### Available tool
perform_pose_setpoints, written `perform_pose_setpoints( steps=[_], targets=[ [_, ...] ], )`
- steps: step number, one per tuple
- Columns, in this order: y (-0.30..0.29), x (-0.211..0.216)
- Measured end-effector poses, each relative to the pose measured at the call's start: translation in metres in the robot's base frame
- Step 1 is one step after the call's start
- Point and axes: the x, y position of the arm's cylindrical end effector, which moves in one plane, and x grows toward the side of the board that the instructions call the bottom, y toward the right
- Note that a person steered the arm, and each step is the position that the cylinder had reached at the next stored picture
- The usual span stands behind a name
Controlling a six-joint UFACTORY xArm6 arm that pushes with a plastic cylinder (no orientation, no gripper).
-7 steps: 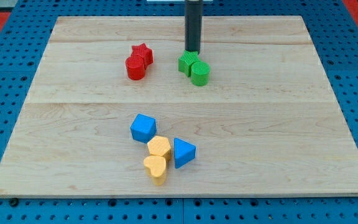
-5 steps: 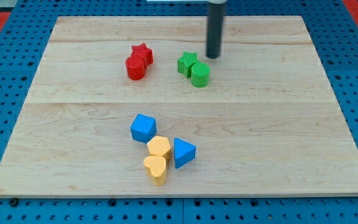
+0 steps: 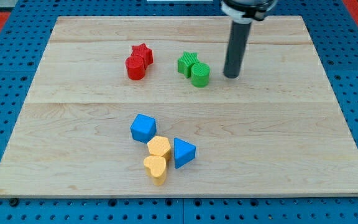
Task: Move the green blocks parallel to the red blocks
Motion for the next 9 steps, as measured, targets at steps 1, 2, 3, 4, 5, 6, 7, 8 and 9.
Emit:
perform_pose_setpoints(
  steps=[1, 2, 3, 4, 5, 6, 7, 8, 9],
  targets=[
    [-0.014, 0.003],
    [-0.039, 0.001],
    [-0.051, 0.000],
    [-0.028, 0.002],
    [-0.028, 0.037],
    [-0.054, 0.068],
    [-0.069, 0.048],
    [-0.098, 0.037],
    [-0.105, 0.013]
  ],
)
